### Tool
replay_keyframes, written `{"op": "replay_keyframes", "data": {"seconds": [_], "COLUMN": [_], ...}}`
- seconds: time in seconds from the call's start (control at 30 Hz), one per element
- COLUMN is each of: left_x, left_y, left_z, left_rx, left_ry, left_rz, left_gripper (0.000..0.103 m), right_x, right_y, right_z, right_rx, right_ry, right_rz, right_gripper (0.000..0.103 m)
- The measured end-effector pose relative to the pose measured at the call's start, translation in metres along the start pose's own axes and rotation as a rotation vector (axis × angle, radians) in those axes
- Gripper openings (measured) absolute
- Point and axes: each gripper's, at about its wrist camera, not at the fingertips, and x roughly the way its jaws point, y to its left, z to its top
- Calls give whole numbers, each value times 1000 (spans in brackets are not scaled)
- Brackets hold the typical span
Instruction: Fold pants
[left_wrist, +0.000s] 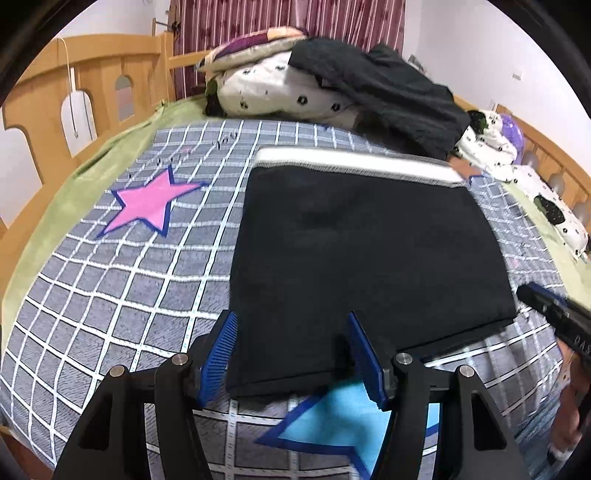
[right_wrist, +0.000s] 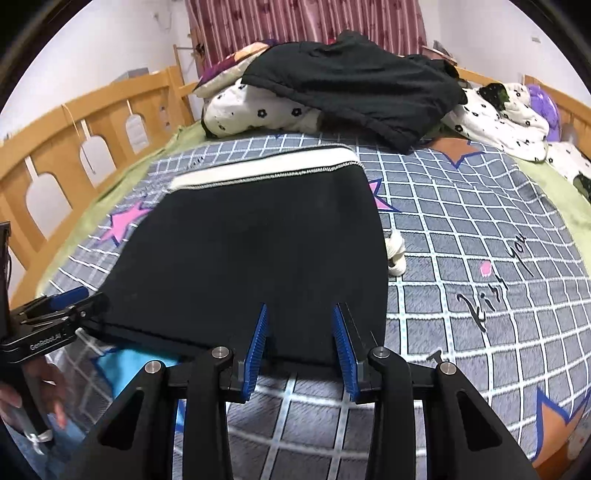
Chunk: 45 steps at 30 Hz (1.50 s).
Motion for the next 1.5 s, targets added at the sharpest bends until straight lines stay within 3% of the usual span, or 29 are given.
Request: {"op": "replay_keyframes", "data": {"seconds": [0.2,0.37,0.47,0.53,0.67,0.7,0.73,0.8,0.87,0.97,1.03,1.3,1.47,1.5], "left_x": [-38,-60,-70,-76,-68,-64,-64,-71,-72,-57,-43,16,62,68], "left_y": [-16,-19,-17,-18,-12,-13,-15,-15,-13,-8,-2,19,27,26], "left_z": [5,5,17,21,2,3,6,13,26,51,69,127,118,117], "left_rx": [2,15,-35,-33,19,38,58,87,99,85,55,4,4,14], "left_ry": [-53,-81,-72,-115,-159,-126,-117,-162,-201,-184,-164,-166,-80,-63], "left_rz": [-77,-70,-103,-147,-125,-67,-65,-84,-56,-42,-25,-82,-101,-104], "left_gripper": [59,59,59,60,59,58,58,61,63,63,63,63,63,63], "right_x": [-29,-52,-64,-69,-61,-58,-57,-54,-50,-41,-33,39,95,106], "right_y": [-7,-1,7,11,4,0,-3,-8,-13,-18,-17,-24,-43,-47], "right_z": [-13,-19,-16,-15,-17,-17,-16,-9,5,39,62,152,142,136], "right_rx": [75,79,62,36,49,51,48,61,98,104,84,61,53,62], "right_ry": [-15,-1,-34,-72,-71,-69,-72,-89,-91,-103,-136,-119,-28,-2], "right_rz": [26,4,-6,-8,29,35,24,2,19,28,14,3,-25,-19], "right_gripper": [37,36,36,38,39,39,39,39,40,44,53,54,53,46]}}
